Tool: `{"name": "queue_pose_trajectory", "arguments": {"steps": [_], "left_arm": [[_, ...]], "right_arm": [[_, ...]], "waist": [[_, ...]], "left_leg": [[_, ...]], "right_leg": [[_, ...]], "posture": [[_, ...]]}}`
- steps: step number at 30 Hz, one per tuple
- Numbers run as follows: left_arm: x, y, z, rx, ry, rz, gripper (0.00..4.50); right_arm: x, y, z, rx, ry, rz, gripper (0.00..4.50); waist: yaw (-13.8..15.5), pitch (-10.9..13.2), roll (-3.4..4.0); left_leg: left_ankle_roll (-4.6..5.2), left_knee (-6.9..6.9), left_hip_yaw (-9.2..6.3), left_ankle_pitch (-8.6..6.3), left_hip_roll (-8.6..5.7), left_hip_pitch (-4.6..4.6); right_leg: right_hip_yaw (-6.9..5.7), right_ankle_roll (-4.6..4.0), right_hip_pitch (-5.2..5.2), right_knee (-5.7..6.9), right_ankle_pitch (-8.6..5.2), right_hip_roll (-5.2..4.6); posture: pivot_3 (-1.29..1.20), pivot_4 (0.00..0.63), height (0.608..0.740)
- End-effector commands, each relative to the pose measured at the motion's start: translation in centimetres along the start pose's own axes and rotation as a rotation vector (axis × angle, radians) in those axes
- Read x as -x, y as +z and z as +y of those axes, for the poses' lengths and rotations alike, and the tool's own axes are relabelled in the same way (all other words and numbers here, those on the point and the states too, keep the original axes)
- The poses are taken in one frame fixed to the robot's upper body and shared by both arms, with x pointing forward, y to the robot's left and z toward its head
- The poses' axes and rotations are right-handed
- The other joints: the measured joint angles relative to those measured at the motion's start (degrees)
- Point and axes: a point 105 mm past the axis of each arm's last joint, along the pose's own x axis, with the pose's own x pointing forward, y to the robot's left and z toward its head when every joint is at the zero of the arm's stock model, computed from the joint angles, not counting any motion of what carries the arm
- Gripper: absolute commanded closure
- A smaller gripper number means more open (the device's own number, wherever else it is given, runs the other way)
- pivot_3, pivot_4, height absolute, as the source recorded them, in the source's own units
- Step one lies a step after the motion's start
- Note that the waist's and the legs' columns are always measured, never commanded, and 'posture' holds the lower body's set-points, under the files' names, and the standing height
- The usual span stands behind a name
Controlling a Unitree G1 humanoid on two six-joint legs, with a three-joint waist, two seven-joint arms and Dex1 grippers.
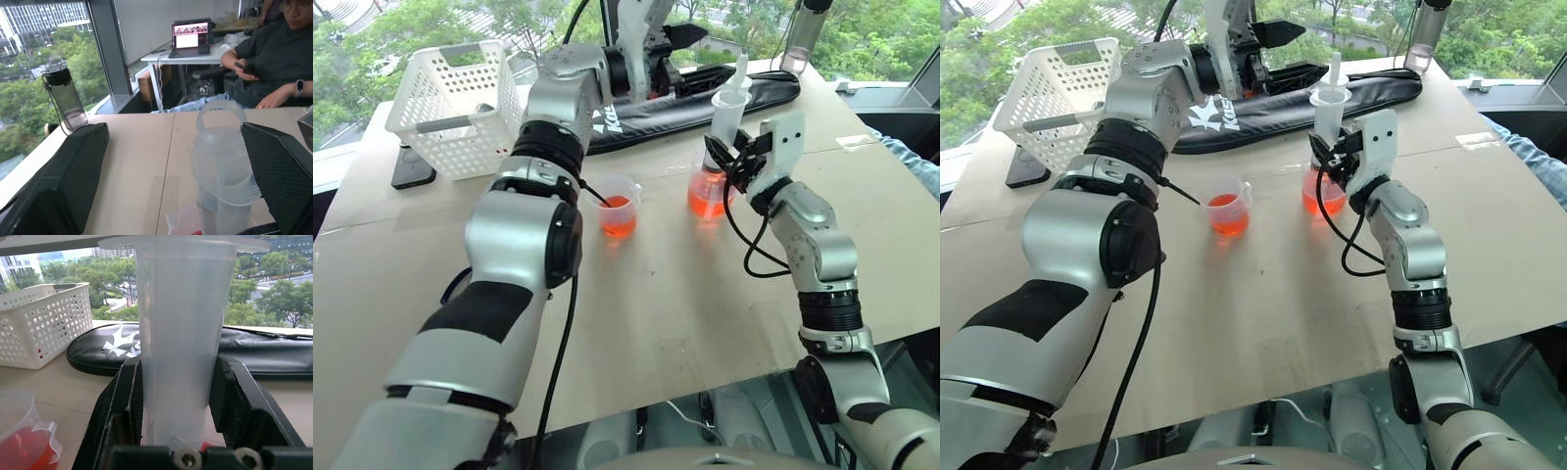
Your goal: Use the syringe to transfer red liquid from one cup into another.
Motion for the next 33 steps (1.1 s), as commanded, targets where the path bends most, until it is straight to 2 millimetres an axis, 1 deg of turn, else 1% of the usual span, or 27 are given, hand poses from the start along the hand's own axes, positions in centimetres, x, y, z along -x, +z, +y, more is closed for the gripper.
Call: {"name": "queue_pose_trajectory", "arguments": {"steps": [1, 5, 8, 13, 15, 19, 22, 28, 33], "left_arm": [[0.8, 3.0, 0.5, -0.004, 0.005, -0.09, 0.0], [1.3, 2.8, 0.7, 0.106, 0.021, -0.136, 0.0], [1.4, 2.2, 0.3, 0.173, 0.004, -0.145, 0.0], [1.6, -0.3, -1.9, 0.226, -0.037, -0.097, 0.0], [1.6, -1.0, -2.6, 0.242, -0.04, -0.086, 0.0], [1.1, -1.8, -4.2, 0.252, -0.043, -0.073, 0.0], [0.4, -2.1, -4.7, 0.24, -0.031, -0.058, 0.0], [-1.2, -3.3, -5.3, 0.164, -0.012, 0.006, 0.0], [-1.7, -4.1, -5.0, 0.151, 0.019, 0.033, 0.0]], "right_arm": [[0.3, 3.4, 0.0, 0.035, -0.004, -0.11, 3.05], [0.5, 3.6, -0.3, 0.022, -0.018, -0.117, 3.05], [0.5, 3.4, -0.5, 0.024, -0.029, -0.105, 3.05], [0.2, 3.7, -0.7, 0.081, -0.051, -0.099, 3.05], [0.2, 3.9, -0.7, 0.106, -0.05, -0.098, 3.05], [0.0, 4.1, -0.1, 0.158, -0.041, -0.096, 3.05], [-0.1, 4.1, 0.2, 0.178, -0.033, -0.094, 3.05], [-0.2, 4.3, 0.9, 0.181, -0.023, -0.105, 3.05], [-0.1, 4.6, 1.3, 0.18, -0.021, -0.114, 3.05]], "waist": [[0.0, 0.0, 0.0], [0.0, 0.0, 0.0], [0.0, 0.0, 0.01], [0.0, 0.0, 0.01], [0.0, 0.0, 0.01], [0.1, 0.0, 0.01], [0.1, 0.0, 0.01], [0.2, 0.0, 0.01], [0.2, 0.0, 0.01]], "left_leg": [[0.0, 0.0, 0.0, 0.0, 0.0, 0.0], [0.0, 0.0, -0.01, 0.0, 0.0, 0.0], [0.0, 0.02, 0.0, 0.0, 0.0, 0.0], [-0.01, 0.02, 0.01, 0.0, 0.01, 0.02], [-0.01, 0.03, 0.01, 0.01, 0.01, 0.01], [-0.02, 0.05, 0.02, 0.01, 0.01, 0.0], [-0.02, 0.06, 0.02, 0.01, 0.01, 0.01], [-0.02, 0.08, 0.02, 0.01, -0.01, 0.03], [-0.02, 0.07, 0.06, 0.01, -0.01, 0.03]], "right_leg": [[0.01, 0.0, 0.0, 0.01, 0.0, 0.0], [0.01, 0.0, -0.01, 0.02, 0.0, 0.0], [0.03, 0.0, -0.01, 0.03, 0.0, 0.0], [0.08, 0.0, -0.01, 0.06, 0.0, 0.0], [0.11, 0.0, -0.02, 0.07, 0.0, 0.0], [0.15, -0.01, -0.04, 0.07, 0.0, 0.0], [0.16, -0.01, -0.04, 0.07, 0.01, 0.0], [0.17, -0.01, -0.04, 0.07, 0.01, 0.0], [0.19, -0.01, -0.04, 0.06, 0.01, 0.0]], "posture": [[0.0, 0.15, 0.724], [0.0, 0.15, 0.724], [0.0, 0.15, 0.724], [0.0, 0.15, 0.724], [0.0, 0.15, 0.724], [0.0, 0.15, 0.724], [0.0, 0.15, 0.724], [0.0, 0.15, 0.724], [0.0, 0.15, 0.724]]}}
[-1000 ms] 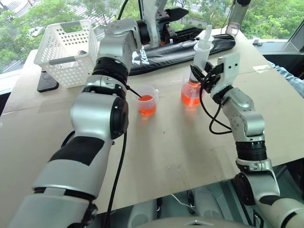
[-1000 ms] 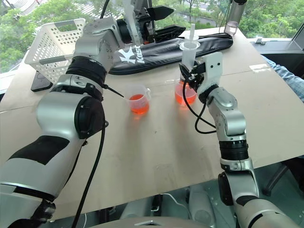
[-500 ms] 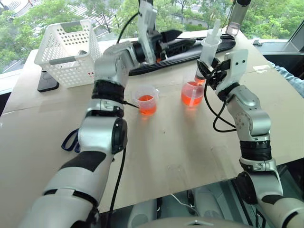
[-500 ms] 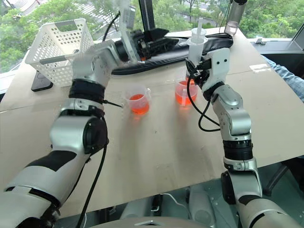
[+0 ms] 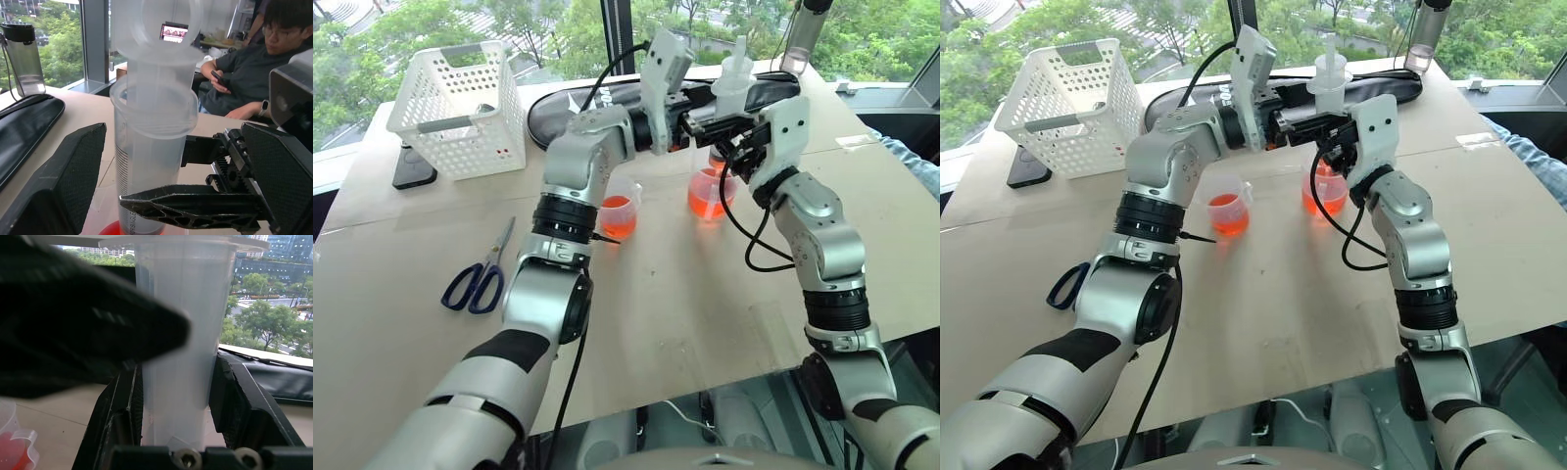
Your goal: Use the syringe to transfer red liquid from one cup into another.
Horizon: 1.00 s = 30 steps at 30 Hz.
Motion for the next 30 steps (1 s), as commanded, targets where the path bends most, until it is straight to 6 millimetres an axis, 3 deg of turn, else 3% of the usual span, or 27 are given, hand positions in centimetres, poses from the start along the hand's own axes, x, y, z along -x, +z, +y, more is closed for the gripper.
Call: {"name": "queue_pose_trajectory", "arguments": {"steps": [1, 8, 11, 14, 15, 21, 25, 27, 28, 30], "left_arm": [[-0.3, 0.8, 0.4, -0.046, 0.03, -0.02, 0.0], [-0.7, 1.0, 0.6, -0.043, 0.042, -0.037, 0.0], [-0.8, 1.1, 0.6, -0.044, 0.038, -0.043, 1.16], [-0.9, 0.9, 0.4, -0.043, 0.03, -0.043, 2.64], [-0.9, 0.8, 0.4, -0.041, 0.03, -0.042, 2.81], [-0.7, 0.7, 0.7, -0.037, 0.044, -0.051, 2.83], [-0.2, 1.6, 0.9, -0.021, 0.046, -0.1, 2.95], [0.1, 2.1, 1.1, -0.006, 0.052, -0.125, 2.98], [0.3, 2.2, 1.3, 0.001, 0.058, -0.132, 2.98], [0.8, 2.4, 1.7, 0.0, 0.078, -0.142, 2.98]], "right_arm": [[0.0, 2.8, 0.6, 0.036, 0.01, -0.095, 3.05], [0.1, 3.0, 1.0, 0.043, 0.016, -0.096, 3.05], [0.2, 3.0, 1.1, 0.046, 0.021, -0.094, 3.05], [0.2, 3.1, 1.3, 0.049, 0.03, -0.095, 3.05], [0.2, 3.2, 1.4, 0.047, 0.031, -0.097, 3.05], [0.3, 3.2, 1.4, 0.018, 0.047, -0.091, 3.05], [0.6, 3.7, 0.5, 0.008, 0.039, -0.098, 1.01], [1.0, 3.6, 0.1, 0.022, 0.045, -0.077, 0.21], [1.2, 3.5, 0.1, 0.03, 0.06, -0.06, 0.0], [1.8, 3.2, 0.0, 0.066, 0.083, -0.035, 0.0]], "waist": [[0.0, 0.0, 0.0], [0.0, 0.0, 0.0], [0.0, 0.0, 0.0], [0.0, 0.0, 0.0], [0.0, 0.0, 0.0], [0.0, 0.0, 0.0], [0.0, 0.0, 0.0], [0.0, 0.0, 0.0], [0.0, 0.0, 0.0], [0.0, 0.0, 0.0]], "left_leg": [[0.0, 0.0, 0.0, 0.0, 0.0, 0.01], [0.0, 0.0, 0.02, 0.0, 0.0, 0.01], [0.01, 0.0, 0.02, 0.0, 0.0, 0.01], [0.01, 0.0, 0.01, 0.0, 0.0, 0.01], [0.01, 0.0, 0.02, 0.0, 0.0, 0.01], [0.01, 0.0, 0.02, 0.0, 0.0, 0.01], [0.01, 0.0, 0.01, 0.0, 0.0, 0.01], [0.01, 0.0, 0.01, 0.0, 0.0, 0.01], [0.01, 0.0, 0.01, 0.0, 0.0, 0.0], [0.01, 0.0, 0.01, -0.01, 0.0, 0.0]], "right_leg": [[0.0, 0.0, 0.0, 0.0, 0.0, 0.0], [0.01, 0.0, -0.01, -0.01, 0.0, 0.0], [0.01, 0.0, 0.0, -0.01, 0.0, 0.0], [0.01, 0.0, -0.01, -0.01, 0.0, 0.0], [0.01, 0.0, -0.01, -0.01, 0.0, 0.0], [0.01, 0.0, -0.01, -0.01, 0.0, 0.0], [0.01, 0.0, -0.01, -0.02, 0.0, 0.0], [0.01, 0.0, -0.01, -0.02, 0.0, 0.0], [0.01, 0.0, -0.01, -0.03, 0.0, 0.0], [0.01, 0.0, 0.0, -0.03, 0.0, 0.0]], "posture": [[0.0, 0.15, 0.724], [0.0, 0.15, 0.724], [0.0, 0.15, 0.724], [0.0, 0.15, 0.724], [0.0, 0.15, 0.724], [0.0, 0.15, 0.724], [0.0, 0.15, 0.724], [0.0, 0.15, 0.724], [0.0, 0.15, 0.724], [0.0, 0.15, 0.724]]}}
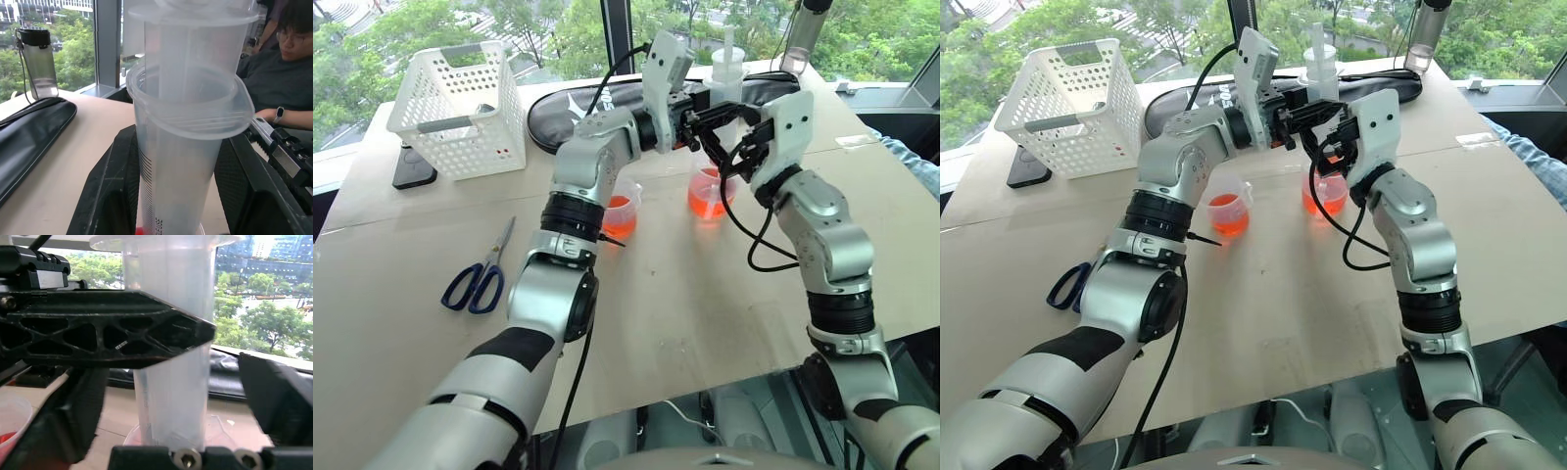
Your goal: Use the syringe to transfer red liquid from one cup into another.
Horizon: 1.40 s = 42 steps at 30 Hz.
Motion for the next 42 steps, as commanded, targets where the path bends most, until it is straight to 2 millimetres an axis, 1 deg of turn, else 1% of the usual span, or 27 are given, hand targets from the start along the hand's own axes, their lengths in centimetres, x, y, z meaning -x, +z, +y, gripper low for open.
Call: {"name": "queue_pose_trajectory", "arguments": {"steps": [1, 4, 6, 10, 12, 15, 17, 18, 20, 23, 25, 26, 31, 33, 35, 37, 42], "left_arm": [[0.8, 2.1, 0.7, -0.023, 0.028, -0.072, 2.98], [1.8, 2.7, 1.8, 0.016, 0.075, -0.102, 2.98], [2.7, 3.2, 2.5, 0.071, 0.106, -0.13, 2.98], [4.9, 3.9, 3.9, 0.242, 0.167, -0.185, 2.98], [6.4, 4.3, 4.6, 0.314, 0.201, -0.204, 2.98], [9.0, 4.8, 5.3, 0.373, 0.248, -0.215, 2.98], [11.2, 5.3, 5.7, 0.399, 0.285, -0.216, 2.98], [11.8, 5.5, 5.7, 0.407, 0.295, -0.216, 2.98], [13.9, 6.0, 5.7, 0.398, 0.331, -0.19, 2.99], [15.9, 6.2, 5.5, 0.368, 0.374, -0.145, 2.99], [16.9, 5.9, 5.3, 0.323, 0.407, -0.104, 2.99], [17.2, 5.7, 5.2, 0.297, 0.418, -0.084, 2.99], [17.1, 4.3, 4.4, 0.204, 0.435, -0.013, 2.99], [17.0, 3.5, 4.0, 0.138, 0.43, 0.036, 2.99], [16.9, 3.0, 3.7, 0.099, 0.417, 0.057, 2.99], [16.8, 2.5, 3.6, 0.072, 0.409, 0.076, 2.99], [16.4, 1.5, 3.2, 0.012, 0.365, 0.115, 2.99]], "right_arm": [[1.3, 1.8, -0.2, 0.058, 0.028, -0.034, 0.0], [2.3, 2.0, -0.7, 0.075, 0.021, -0.029, 0.0], [3.0, 2.5, -0.9, 0.054, 0.024, -0.04, 0.0], [3.7, 3.6, -0.9, 0.038, 0.021, -0.08, 0.0], [3.8, 4.1, -0.5, 0.051, 0.044, -0.089, 0.0], [3.6, 4.4, 1.0, 0.066, 0.128, -0.061, 0.0], [3.5, 4.9, 2.1, 0.055, 0.194, -0.064, 0.0], [3.5, 5.0, 2.4, 0.051, 0.213, -0.069, 0.0], [3.2, 5.0, 3.1, 0.056, 0.247, -0.067, 0.0], [2.8, 4.8, 3.5, 0.066, 0.272, -0.06, 0.0], [2.4, 4.6, 3.6, 0.07, 0.283, -0.053, 0.0], [2.1, 4.5, 3.6, 0.073, 0.288, -0.05, 0.0], [1.0, 4.3, 3.2, 0.087, 0.293, -0.039, 0.0], [0.4, 4.6, 3.1, 0.086, 0.3, -0.039, 0.0], [-0.3, 5.1, 3.1, 0.045, 0.304, -0.03, 0.0], [-1.2, 5.7, 3.5, -0.008, 0.319, -0.019, 0.0], [-2.9, 7.9, 6.0, -0.063, 0.413, -0.036, 0.0]], "waist": [[0.0, 0.0, 0.0], [0.1, 0.0, 0.0], [0.0, 0.0, -0.01], [0.0, 0.0, -0.01], [-0.1, 0.0, -0.01], [-0.2, 0.0, -0.01], [-0.3, 0.0, -0.01], [-0.3, 0.0, -0.01], [-0.2, 0.0, -0.01], [0.1, 0.0, -0.04], [0.2, 0.0, -0.06], [0.3, 0.0, -0.08], [0.9, -0.1, -0.1], [1.1, -0.1, -0.1], [1.0, -0.1, -0.1], [1.0, -0.1, -0.1], [1.0, -0.1, -0.1]], "left_leg": [[0.0, 0.0, 0.0, 0.0, 0.0, 0.0], [0.0, 0.0, 0.0, 0.0, 0.0, 0.0], [0.0, 0.0, -0.01, 0.0, 0.01, 0.0], [0.01, 0.0, -0.02, 0.0, 0.01, 0.01], [0.0, 0.0, -0.04, 0.0, 0.02, 0.01], [0.0, 0.0, -0.04, 0.0, 0.02, 0.02], [0.0, 0.0, -0.04, 0.0, 0.02, 0.02], [-0.01, 0.0, -0.09, 0.0, 0.02, 0.03], [-0.01, -0.01, -0.16, 0.0, 0.02, 0.02], [-0.02, 0.0, -0.15, 0.0, -0.01, 0.02], [-0.02, 0.02, -0.15, 0.0, -0.03, 0.02], [-0.02, 0.03, -0.14, 0.0, -0.05, 0.03], [-0.04, 0.04, -0.16, 0.01, -0.05, 0.03], [-0.05, 0.04, -0.14, 0.01, -0.05, 0.04], [-0.06, 0.03, -0.09, 0.01, -0.05, 0.06], [-0.07, 0.02, -0.07, 0.02, -0.04, 0.07], [-0.08, -0.01, -0.08, 0.02, -0.03, 0.06]], "right_leg": [[0.0, 0.0, 0.0, 0.0, 0.0, 0.0], [-0.01, 0.0, 0.0, 0.0, 0.0, 0.0], [-0.01, 0.0, 0.0, -0.01, 0.0, 0.0], [-0.01, 0.0, 0.0, -0.01, 0.0, 0.0], [-0.02, 0.0, 0.0, -0.01, 0.0, 0.01], [-0.01, 0.0, -0.01, 0.01, 0.0, 0.01], [0.02, 0.0, -0.01, 0.01, 0.0, 0.01], [0.04, 0.0, -0.03, 0.01, 0.0, 0.02], [0.01, 0.0, -0.04, 0.01, 0.0, 0.02], [0.03, 0.0, -0.03, 0.01, 0.0, 0.0], [0.03, 0.0, -0.03, -0.01, 0.0, -0.02], [0.05, 0.0, -0.02, -0.01, 0.0, -0.04], [0.04, -0.01, -0.03, -0.05, 0.0, -0.04], [0.07, -0.01, -0.05, -0.05, 0.0, -0.04], [0.11, -0.02, -0.06, -0.05, 0.0, -0.04], [0.13, -0.02, -0.08, -0.04, 0.01, -0.04], [0.12, -0.03, -0.11, -0.03, 0.01, -0.03]], "posture": [[0.0, 0.15, 0.724], [0.0, 0.15, 0.724], [0.0, 0.15, 0.724], [0.0, 0.15, 0.724], [0.0, 0.15, 0.724], [0.0, 0.15, 0.724], [0.0, 0.15, 0.724], [0.0, 0.15, 0.724], [0.0, 0.15, 0.724], [0.0, 0.15, 0.724], [0.0, 0.15, 0.724], [0.0, 0.15, 0.724], [0.0, 0.15, 0.724], [0.0, 0.15, 0.724], [0.0, 0.15, 0.724], [0.0, 0.15, 0.724], [0.0, 0.15, 0.724]]}}
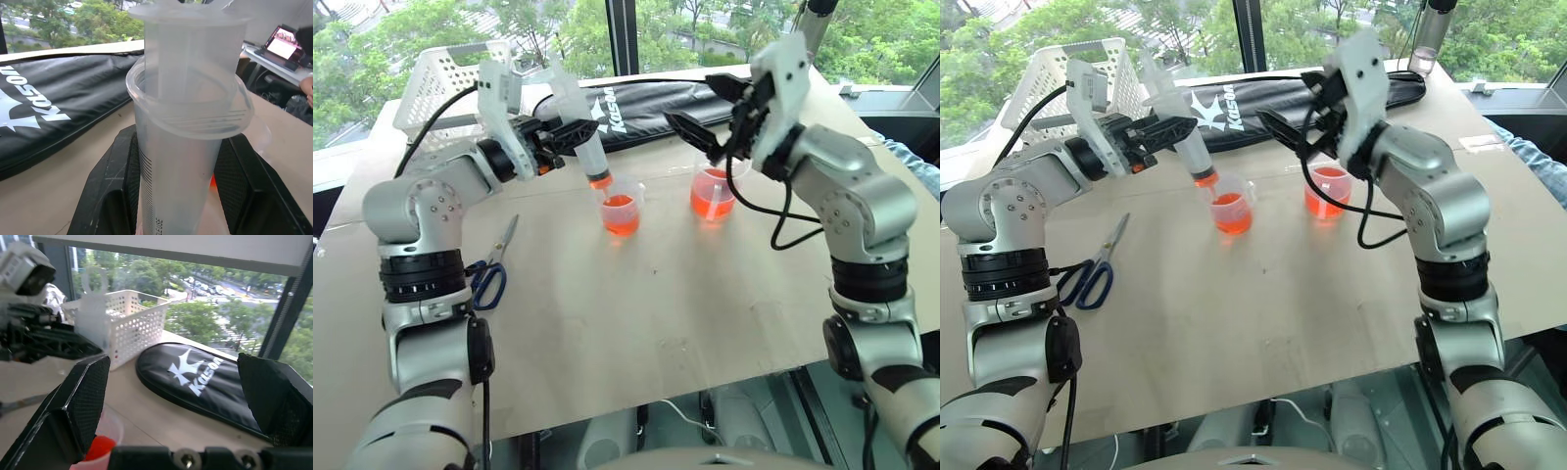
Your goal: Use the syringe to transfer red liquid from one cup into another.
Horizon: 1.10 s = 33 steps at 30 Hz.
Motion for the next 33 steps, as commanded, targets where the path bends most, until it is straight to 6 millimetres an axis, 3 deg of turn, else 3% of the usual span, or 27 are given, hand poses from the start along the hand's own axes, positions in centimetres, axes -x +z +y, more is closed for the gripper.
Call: {"name": "queue_pose_trajectory", "arguments": {"steps": [1, 4, 10, 14, 24, 33], "left_arm": [[0.2, 1.2, -0.8, -0.122, -0.036, -0.04, 2.99], [-0.1, 0.9, -1.0, -0.17, -0.043, -0.036, 2.99], [-0.1, 0.9, -1.5, -0.207, -0.057, -0.047, 2.99], [-0.1, 0.8, -1.7, -0.256, -0.061, -0.04, 2.99], [-0.5, 0.2, -2.2, -0.299, -0.052, -0.036, 2.99], [-0.5, -0.3, -2.4, -0.32, -0.052, -0.023, 2.99]], "right_arm": [[-1.7, 2.8, 1.4, -0.031, 0.068, -0.063, 0.25], [-3.4, 3.4, 2.0, -0.021, 0.083, -0.052, 1.31], [-5.2, 3.1, 3.6, -0.009, 0.123, -0.022, 1.31], [-5.7, 2.7, 3.6, 0.004, 0.124, -0.009, 1.31], [-6.4, 3.8, 5.5, -0.067, 0.153, -0.038, 1.31], [-6.9, 3.2, 5.0, -0.051, 0.078, -0.017, 1.31]], "waist": [[0.0, 0.0, 0.0], [0.0, 0.0, 0.0], [0.0, 0.0, -0.01], [0.0, 0.0, -0.01], [-1.1, 0.0, -0.01], [-1.1, 0.0, -0.01]], "left_leg": [[0.0, 0.0, 0.0, 0.0, 0.0, -0.01], [0.0, 0.0, 0.01, 0.0, -0.02, -0.02], [0.0, -0.02, -0.01, 0.0, -0.02, -0.04], [0.0, -0.03, 0.0, 0.0, -0.03, -0.05], [0.0, -0.09, -0.03, 0.0, -0.02, -0.05], [0.0, -0.09, -0.03, 0.0, -0.03, -0.04]], "right_leg": [[0.0, 0.0, 0.0, 0.0, 0.0, 0.0], [0.0, 0.0, 0.0, 0.01, 0.0, -0.01], [-0.02, 0.0, 0.0, 0.02, 0.0, -0.01], [-0.02, 0.0, 0.0, 0.02, 0.0, -0.01], [-0.02, 0.01, -0.02, 0.07, 0.0, -0.01], [-0.03, 0.01, -0.02, 0.04, 0.0, -0.01]], "posture": [[0.0, 0.15, 0.724], [0.0, 0.15, 0.724], [0.0, 0.15, 0.724], [0.0, 0.15, 0.724], [0.0, 0.15, 0.724], [0.0, 0.15, 0.724]]}}
